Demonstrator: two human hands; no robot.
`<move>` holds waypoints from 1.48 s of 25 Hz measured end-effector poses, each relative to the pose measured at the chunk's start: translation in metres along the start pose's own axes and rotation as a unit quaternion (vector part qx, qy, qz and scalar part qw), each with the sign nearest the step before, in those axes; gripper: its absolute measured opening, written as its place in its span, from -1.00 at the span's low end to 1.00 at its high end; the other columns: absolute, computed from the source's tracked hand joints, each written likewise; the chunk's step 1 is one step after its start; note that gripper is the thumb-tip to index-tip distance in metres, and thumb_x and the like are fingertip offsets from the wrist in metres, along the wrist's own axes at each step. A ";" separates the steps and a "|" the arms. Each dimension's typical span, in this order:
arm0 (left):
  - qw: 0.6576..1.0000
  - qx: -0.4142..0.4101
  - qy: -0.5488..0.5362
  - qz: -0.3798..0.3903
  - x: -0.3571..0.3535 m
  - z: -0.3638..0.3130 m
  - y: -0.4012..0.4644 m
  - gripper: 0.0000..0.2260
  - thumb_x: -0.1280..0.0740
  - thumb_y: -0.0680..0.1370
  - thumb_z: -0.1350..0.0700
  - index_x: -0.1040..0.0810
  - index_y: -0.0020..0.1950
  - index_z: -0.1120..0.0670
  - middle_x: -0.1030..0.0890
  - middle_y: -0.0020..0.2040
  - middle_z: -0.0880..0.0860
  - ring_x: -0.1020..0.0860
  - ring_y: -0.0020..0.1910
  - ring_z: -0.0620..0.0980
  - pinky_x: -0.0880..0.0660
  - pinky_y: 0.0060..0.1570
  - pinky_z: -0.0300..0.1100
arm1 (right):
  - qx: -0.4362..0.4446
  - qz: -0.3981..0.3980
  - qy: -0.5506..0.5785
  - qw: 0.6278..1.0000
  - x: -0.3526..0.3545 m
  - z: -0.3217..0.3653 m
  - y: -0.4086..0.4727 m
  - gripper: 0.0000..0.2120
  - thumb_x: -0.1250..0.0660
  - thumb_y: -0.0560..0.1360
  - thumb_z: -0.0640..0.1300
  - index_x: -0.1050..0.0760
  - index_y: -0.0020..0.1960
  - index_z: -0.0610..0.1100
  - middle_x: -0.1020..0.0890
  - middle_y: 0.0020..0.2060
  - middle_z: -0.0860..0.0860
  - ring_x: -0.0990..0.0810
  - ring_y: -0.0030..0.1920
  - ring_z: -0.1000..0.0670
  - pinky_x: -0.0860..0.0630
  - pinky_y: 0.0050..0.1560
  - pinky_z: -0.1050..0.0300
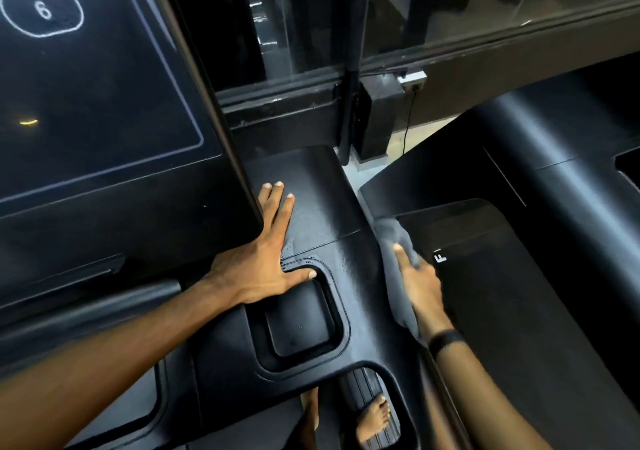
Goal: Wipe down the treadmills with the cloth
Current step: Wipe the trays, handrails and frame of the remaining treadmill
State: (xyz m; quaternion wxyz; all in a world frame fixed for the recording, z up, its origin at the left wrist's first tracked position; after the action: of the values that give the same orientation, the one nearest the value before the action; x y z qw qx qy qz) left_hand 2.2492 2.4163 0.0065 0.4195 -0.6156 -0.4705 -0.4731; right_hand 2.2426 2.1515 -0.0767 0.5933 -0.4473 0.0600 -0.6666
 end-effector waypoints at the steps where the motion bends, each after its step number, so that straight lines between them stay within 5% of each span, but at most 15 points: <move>1: 1.000 -0.002 0.005 -0.001 -0.001 0.001 0.001 0.12 -0.30 0.37 -0.48 0.15 0.64 0.12 0.28 0.63 0.05 0.39 0.57 -0.04 0.41 0.46 -0.10 | -0.008 -0.036 -0.048 0.998 0.005 -0.014 -0.019 -0.46 -0.10 0.59 0.33 -0.47 0.35 -0.01 -0.58 0.26 -0.15 -0.52 0.25 -0.25 -0.42 0.22 -0.08; 5: 0.999 -0.003 0.039 -0.001 -0.005 0.003 0.003 0.10 -0.22 0.37 -0.52 0.05 0.63 0.17 0.19 0.64 0.10 0.29 0.60 0.02 0.34 0.54 0.02 | 0.234 -0.236 -0.272 0.903 -0.022 0.064 -0.072 -0.45 -0.05 0.57 0.36 -0.42 0.27 -0.03 -0.52 0.09 -0.11 -0.47 0.13 -0.19 -0.38 0.12 -0.18; 8: 0.999 -0.001 0.036 0.011 -0.007 0.004 0.004 0.10 -0.20 0.36 -0.53 0.02 0.63 0.17 0.16 0.64 0.10 0.27 0.60 0.02 0.31 0.56 0.04 | 0.345 -0.191 -0.215 0.893 -0.048 0.125 -0.037 -0.49 -0.08 0.55 0.37 -0.41 0.25 0.01 -0.51 0.10 -0.10 -0.46 0.15 -0.18 -0.39 0.14 -0.19; 10: 1.000 0.001 0.024 0.020 -0.008 0.003 0.004 0.12 -0.25 0.36 -0.52 0.09 0.64 0.14 0.22 0.64 0.08 0.32 0.59 0.00 0.28 0.56 0.09 | 0.264 -0.105 -0.115 0.952 -0.052 0.145 0.029 -0.46 -0.14 0.55 0.38 -0.44 0.27 -0.02 -0.55 0.17 -0.13 -0.49 0.25 -0.21 -0.41 0.25 -0.21; 12: 1.000 -0.002 0.006 0.025 -0.006 0.001 0.003 0.12 -0.29 0.37 -0.50 0.14 0.64 0.12 0.28 0.63 0.05 0.36 0.58 -0.02 0.32 0.54 0.06 | 0.136 -0.269 0.129 0.945 -0.003 0.120 0.055 -0.44 -0.23 0.60 0.20 -0.44 0.39 -0.21 -0.53 0.30 -0.27 -0.45 0.36 -0.31 -0.37 0.36 -0.28; 14: 1.000 0.000 0.003 0.020 -0.004 0.004 0.000 0.11 -0.30 0.39 -0.48 0.16 0.64 0.12 0.29 0.63 0.05 0.36 0.58 -0.02 0.30 0.55 0.09 | 0.039 -0.404 0.155 0.901 0.029 0.065 0.031 -0.41 -0.19 0.62 0.08 -0.36 0.45 -0.36 -0.45 0.36 -0.38 -0.41 0.38 -0.37 -0.32 0.39 -0.32; 17: 0.999 -0.012 0.037 0.014 -0.006 0.002 0.003 0.11 -0.28 0.39 -0.48 0.13 0.64 0.15 0.24 0.63 0.10 0.32 0.59 0.03 0.28 0.55 0.12 | 0.152 -0.126 -0.127 0.972 -0.021 0.052 -0.019 -0.42 -0.08 0.60 0.32 -0.41 0.38 -0.08 -0.53 0.24 -0.19 -0.46 0.27 -0.27 -0.38 0.27 -0.21; 21: 0.998 -0.014 0.056 0.017 -0.008 0.004 0.004 0.09 -0.25 0.40 -0.49 0.06 0.63 0.20 0.17 0.64 0.15 0.25 0.61 0.09 0.35 0.54 0.06 | 0.314 -0.178 -0.234 0.903 -0.045 0.118 -0.045 -0.47 -0.05 0.58 0.37 -0.40 0.31 0.00 -0.50 0.10 -0.10 -0.45 0.14 -0.17 -0.38 0.13 -0.19; 24: 0.998 -0.012 0.049 0.023 -0.009 0.003 0.004 0.09 -0.23 0.40 -0.51 0.10 0.64 0.16 0.23 0.64 0.11 0.30 0.60 0.05 0.28 0.56 0.12 | 0.258 -0.061 -0.016 0.964 -0.056 0.154 0.043 -0.49 -0.20 0.54 0.36 -0.47 0.25 -0.01 -0.58 0.11 -0.10 -0.50 0.24 -0.21 -0.43 0.22 -0.18; 26: 0.999 -0.010 0.036 0.025 -0.008 0.003 0.002 0.10 -0.23 0.39 -0.51 0.13 0.64 0.14 0.27 0.63 0.09 0.33 0.59 0.03 0.28 0.56 0.13 | 0.174 -0.203 0.231 0.935 -0.011 0.132 0.075 -0.45 -0.33 0.54 0.20 -0.54 0.24 -0.27 -0.62 0.14 -0.23 -0.48 0.33 -0.34 -0.42 0.28 -0.21; 28: 0.999 -0.008 0.038 0.016 -0.008 0.005 0.001 0.10 -0.23 0.39 -0.51 0.13 0.64 0.14 0.26 0.63 0.09 0.32 0.59 0.04 0.23 0.56 0.16 | 0.054 -0.393 0.147 0.906 0.019 0.087 0.056 -0.40 -0.23 0.61 0.05 -0.37 0.41 -0.43 -0.46 0.33 -0.41 -0.39 0.40 -0.39 -0.30 0.40 -0.30; 29: 0.999 -0.010 0.036 0.014 -0.009 0.004 0.002 0.10 -0.24 0.39 -0.50 0.13 0.64 0.15 0.25 0.63 0.10 0.31 0.60 0.05 0.23 0.56 0.16 | 0.018 -0.275 0.045 0.960 0.011 0.074 0.039 -0.41 -0.19 0.65 0.14 -0.35 0.48 -0.28 -0.45 0.37 -0.33 -0.40 0.40 -0.33 -0.30 0.41 -0.25; 31: 0.999 -0.019 0.034 0.006 -0.009 0.002 0.004 0.09 -0.27 0.40 -0.47 0.07 0.63 0.19 0.19 0.64 0.15 0.25 0.61 0.10 0.27 0.55 0.14 | 0.155 -0.108 -0.186 0.964 -0.031 0.088 -0.006 -0.43 -0.09 0.61 0.31 -0.36 0.44 -0.05 -0.49 0.30 -0.20 -0.42 0.32 -0.26 -0.33 0.31 -0.21; 34: 0.997 -0.021 0.068 -0.013 -0.006 0.002 0.005 0.04 -0.25 0.42 -0.46 -0.10 0.60 0.26 0.01 0.63 0.24 0.10 0.62 0.18 0.30 0.55 0.06 | 0.350 -0.175 -0.261 0.882 -0.054 0.147 -0.036 -0.49 -0.10 0.57 0.33 -0.39 0.31 0.00 -0.49 0.13 -0.13 -0.44 0.17 -0.22 -0.36 0.13 -0.21; 37: 0.999 -0.023 0.044 0.000 -0.008 0.002 0.004 0.06 -0.26 0.42 -0.46 0.01 0.63 0.22 0.12 0.64 0.18 0.20 0.62 0.13 0.28 0.54 0.12 | 0.341 -0.090 -0.172 0.920 -0.078 0.212 0.034 -0.44 -0.13 0.53 0.38 -0.40 0.32 0.00 -0.52 0.21 -0.15 -0.46 0.25 -0.23 -0.39 0.20 -0.19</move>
State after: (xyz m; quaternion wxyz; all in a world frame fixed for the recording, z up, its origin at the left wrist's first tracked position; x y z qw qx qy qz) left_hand 2.2530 2.4163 -0.0016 0.4258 -0.6033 -0.4407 -0.5104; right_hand 2.4012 2.3027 -0.0131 0.6487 -0.3293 -0.3146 -0.6098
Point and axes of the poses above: each hand's wrist, its own y-axis towards the middle knuckle, its own x-axis out of the back of the hand, z = x × y, the point moved 7 cm from there along y, towards the middle knuckle
